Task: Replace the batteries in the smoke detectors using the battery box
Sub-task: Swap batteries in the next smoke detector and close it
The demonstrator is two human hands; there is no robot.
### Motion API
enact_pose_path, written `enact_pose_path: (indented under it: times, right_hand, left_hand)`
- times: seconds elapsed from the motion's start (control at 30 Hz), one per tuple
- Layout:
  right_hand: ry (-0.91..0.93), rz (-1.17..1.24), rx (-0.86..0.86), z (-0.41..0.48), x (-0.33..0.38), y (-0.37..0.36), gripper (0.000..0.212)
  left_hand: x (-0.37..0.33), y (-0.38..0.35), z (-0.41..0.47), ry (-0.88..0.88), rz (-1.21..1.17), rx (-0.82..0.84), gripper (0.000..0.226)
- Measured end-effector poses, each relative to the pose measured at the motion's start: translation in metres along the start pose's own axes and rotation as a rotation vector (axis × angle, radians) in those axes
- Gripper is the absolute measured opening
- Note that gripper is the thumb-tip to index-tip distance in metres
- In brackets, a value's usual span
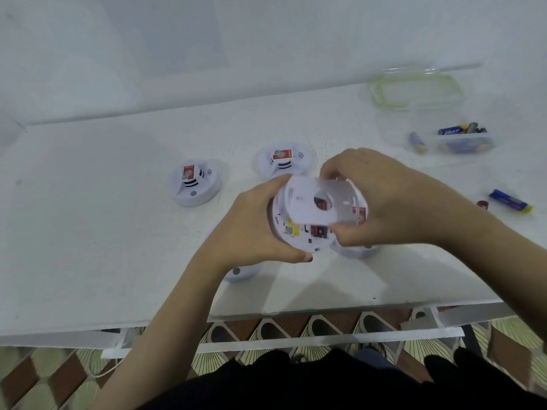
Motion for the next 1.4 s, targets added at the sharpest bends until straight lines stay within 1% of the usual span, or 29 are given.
enact_pose_path:
  times: [0.07, 0.13, 0.17, 0.23, 0.33, 0.37, 0.4, 0.43, 0.5, 0.57, 0.67, 0.7, 0.77, 0.83, 1.03, 1.17, 1.27, 1.4]
  right_hand:
    - [-0.113, 0.075, -0.082, 0.004, -0.012, 0.003, 0.054]
    - [-0.273, 0.056, -0.141, 0.011, -0.031, 0.004, 0.057]
    - [-0.362, 0.025, -0.128, 0.014, -0.042, 0.003, 0.057]
    - [-0.49, -0.014, -0.031, 0.019, -0.061, -0.002, 0.056]
    - [-0.563, 0.002, 0.115, 0.022, -0.077, -0.011, 0.053]
    - [-0.549, 0.006, 0.115, 0.022, -0.079, -0.013, 0.05]
    - [-0.514, 0.036, 0.076, 0.021, -0.079, -0.014, 0.043]
    - [-0.473, 0.113, 0.006, 0.019, -0.077, -0.014, 0.033]
    - [-0.401, 0.363, -0.13, 0.011, -0.062, -0.01, 0.016]
    - [-0.342, 0.584, -0.181, 0.0, -0.046, -0.007, 0.012]
    - [-0.297, 0.732, -0.155, -0.015, -0.029, -0.002, 0.013]
    - [-0.278, 0.74, -0.147, -0.019, -0.027, -0.002, 0.014]
    - [-0.248, 0.643, -0.16, -0.026, -0.028, -0.001, 0.02]
    - [-0.227, 0.556, -0.21, -0.031, -0.033, 0.001, 0.027]
    - [-0.161, 0.485, -0.419, -0.045, -0.054, 0.004, 0.04]
    - [-0.131, 0.363, -0.443, -0.056, -0.066, 0.009, 0.047]
    - [-0.128, 0.324, -0.48, -0.062, -0.079, 0.014, 0.046]
    - [-0.138, 0.299, -0.539, -0.07, -0.092, 0.02, 0.036]
  left_hand:
    - [0.002, 0.003, 0.0, 0.008, 0.012, -0.039, 0.092]
    - [0.005, 0.005, 0.001, 0.026, 0.005, -0.063, 0.093]
    - [0.006, 0.006, 0.002, 0.033, -0.006, -0.07, 0.094]
    - [0.008, 0.005, 0.002, 0.03, -0.019, -0.081, 0.098]
    - [0.007, 0.0, 0.004, 0.007, -0.029, -0.101, 0.1]
    - [0.005, -0.003, 0.005, 0.004, -0.038, -0.112, 0.099]
    - [0.003, -0.005, 0.005, -0.003, -0.054, -0.128, 0.098]
    - [0.002, -0.008, 0.005, -0.017, -0.074, -0.146, 0.096]
    - [-0.002, -0.015, 0.007, -0.049, -0.118, -0.178, 0.095]
    - [-0.007, -0.022, 0.009, -0.068, -0.164, -0.207, 0.093]
    - [-0.014, -0.033, 0.014, -0.077, -0.161, -0.256, 0.093]
    - [-0.016, -0.036, 0.016, -0.08, -0.14, -0.267, 0.093]
    - [-0.02, -0.042, 0.022, -0.076, -0.097, -0.28, 0.096]
    - [-0.026, -0.047, 0.03, -0.072, -0.064, -0.291, 0.096]
    - [-0.047, -0.061, 0.053, -0.13, -0.083, -0.323, 0.093]
    - [-0.057, -0.071, 0.069, -0.159, -0.069, -0.318, 0.096]
    - [-0.062, -0.079, 0.08, -0.172, -0.05, -0.296, 0.1]
    - [-0.069, -0.09, 0.091, -0.191, -0.049, -0.278, 0.098]
Point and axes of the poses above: each hand's wrist, its own z-axis towards the middle knuckle, its own y-axis out of the back of the hand, x = y × z, the point moved 1 cm from there along z, towards the middle knuckle, and after that the axes turned 4 degrees about x, right-handed, at the moved point
